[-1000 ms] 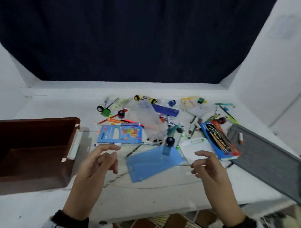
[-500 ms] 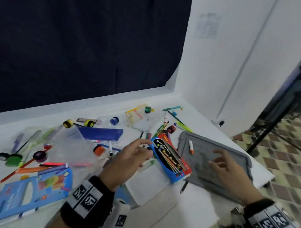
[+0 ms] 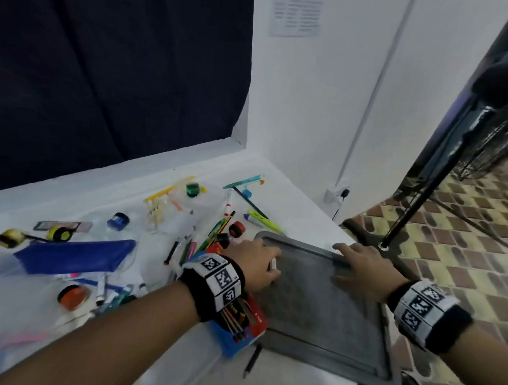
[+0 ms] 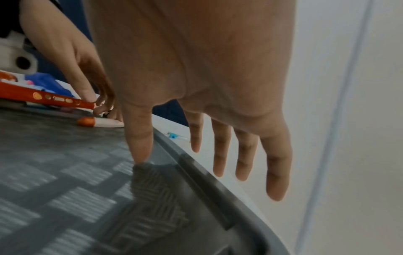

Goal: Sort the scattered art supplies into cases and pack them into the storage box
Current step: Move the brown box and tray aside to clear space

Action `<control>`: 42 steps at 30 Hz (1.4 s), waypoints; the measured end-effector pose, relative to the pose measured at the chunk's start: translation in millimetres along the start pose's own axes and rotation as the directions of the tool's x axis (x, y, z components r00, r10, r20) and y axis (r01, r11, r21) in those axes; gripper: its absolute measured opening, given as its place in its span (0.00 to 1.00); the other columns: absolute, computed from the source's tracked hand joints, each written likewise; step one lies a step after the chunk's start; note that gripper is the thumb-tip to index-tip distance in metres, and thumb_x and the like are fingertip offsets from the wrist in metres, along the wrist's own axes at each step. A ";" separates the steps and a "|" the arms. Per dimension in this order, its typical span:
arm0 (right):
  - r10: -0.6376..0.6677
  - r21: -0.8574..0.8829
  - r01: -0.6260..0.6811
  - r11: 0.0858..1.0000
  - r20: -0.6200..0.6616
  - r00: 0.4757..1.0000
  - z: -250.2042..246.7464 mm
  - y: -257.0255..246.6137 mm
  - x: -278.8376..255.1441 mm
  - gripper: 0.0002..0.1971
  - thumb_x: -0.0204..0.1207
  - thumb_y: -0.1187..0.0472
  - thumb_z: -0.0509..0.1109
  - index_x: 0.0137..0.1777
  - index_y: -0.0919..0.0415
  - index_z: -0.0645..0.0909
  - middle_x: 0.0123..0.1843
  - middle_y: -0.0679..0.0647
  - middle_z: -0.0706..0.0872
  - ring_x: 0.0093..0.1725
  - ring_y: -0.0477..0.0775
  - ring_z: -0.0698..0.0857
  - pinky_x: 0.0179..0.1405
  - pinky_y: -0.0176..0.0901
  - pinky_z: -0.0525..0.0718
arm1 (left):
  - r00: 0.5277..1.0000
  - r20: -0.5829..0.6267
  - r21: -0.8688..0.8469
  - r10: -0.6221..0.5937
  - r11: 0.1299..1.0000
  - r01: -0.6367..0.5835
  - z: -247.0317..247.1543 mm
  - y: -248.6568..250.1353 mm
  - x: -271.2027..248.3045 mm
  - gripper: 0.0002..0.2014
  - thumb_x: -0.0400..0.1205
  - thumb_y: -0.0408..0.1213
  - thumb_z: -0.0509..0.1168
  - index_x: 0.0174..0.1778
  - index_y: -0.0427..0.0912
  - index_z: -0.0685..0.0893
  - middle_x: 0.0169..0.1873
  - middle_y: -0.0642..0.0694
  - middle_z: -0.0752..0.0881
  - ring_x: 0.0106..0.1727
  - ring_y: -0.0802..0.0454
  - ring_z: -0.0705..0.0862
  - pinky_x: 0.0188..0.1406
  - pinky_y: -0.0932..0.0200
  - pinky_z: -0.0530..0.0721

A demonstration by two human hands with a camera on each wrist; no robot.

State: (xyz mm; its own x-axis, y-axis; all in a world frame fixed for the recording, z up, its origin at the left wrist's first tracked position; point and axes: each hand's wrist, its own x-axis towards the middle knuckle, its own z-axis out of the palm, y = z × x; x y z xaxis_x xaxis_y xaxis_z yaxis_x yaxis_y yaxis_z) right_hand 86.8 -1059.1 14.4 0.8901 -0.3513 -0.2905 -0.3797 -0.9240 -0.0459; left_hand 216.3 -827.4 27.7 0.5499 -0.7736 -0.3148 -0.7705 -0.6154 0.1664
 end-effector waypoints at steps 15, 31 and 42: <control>-0.456 -0.067 0.476 0.877 0.195 0.868 -31.1 18.0 73.2 0.31 0.71 0.33 0.72 0.67 0.48 0.69 0.60 0.51 0.80 0.57 0.55 0.80 0.52 0.48 0.80 | 0.894 -0.288 -0.338 -0.344 0.910 0.241 -8.7 7.2 -9.4 0.08 0.80 0.44 0.68 0.53 0.58 0.78 0.37 0.57 0.82 0.43 0.54 0.83 0.40 0.56 0.79; -0.660 0.155 0.658 0.737 -0.047 0.750 -56.2 1.0 104.7 0.28 0.72 0.43 0.76 0.68 0.45 0.70 0.57 0.49 0.73 0.53 0.52 0.79 0.52 0.42 0.77 | 0.734 -0.136 -0.324 -0.665 0.730 0.601 -4.3 -16.4 -46.4 0.34 0.76 0.75 0.53 0.73 0.59 0.75 0.67 0.52 0.79 0.71 0.48 0.76 0.69 0.40 0.68; -0.563 0.228 0.598 0.768 -0.206 0.801 -50.7 13.3 120.7 0.30 0.76 0.43 0.72 0.75 0.45 0.65 0.63 0.48 0.76 0.62 0.53 0.79 0.63 0.56 0.81 | 0.671 -0.120 -0.916 -0.732 0.342 0.210 7.5 -39.1 -17.7 0.08 0.81 0.34 0.73 0.52 0.41 0.80 0.32 0.54 0.88 0.37 0.54 0.82 0.39 0.63 0.77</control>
State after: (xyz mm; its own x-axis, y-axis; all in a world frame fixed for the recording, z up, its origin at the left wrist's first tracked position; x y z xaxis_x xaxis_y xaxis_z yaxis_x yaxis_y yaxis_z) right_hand 201.9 -1121.5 27.2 0.9782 0.2074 -0.0096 0.1836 -0.8856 -0.4267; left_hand 234.3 -788.5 19.8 0.9714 -0.0868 -0.2211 0.1471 -0.5111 0.8469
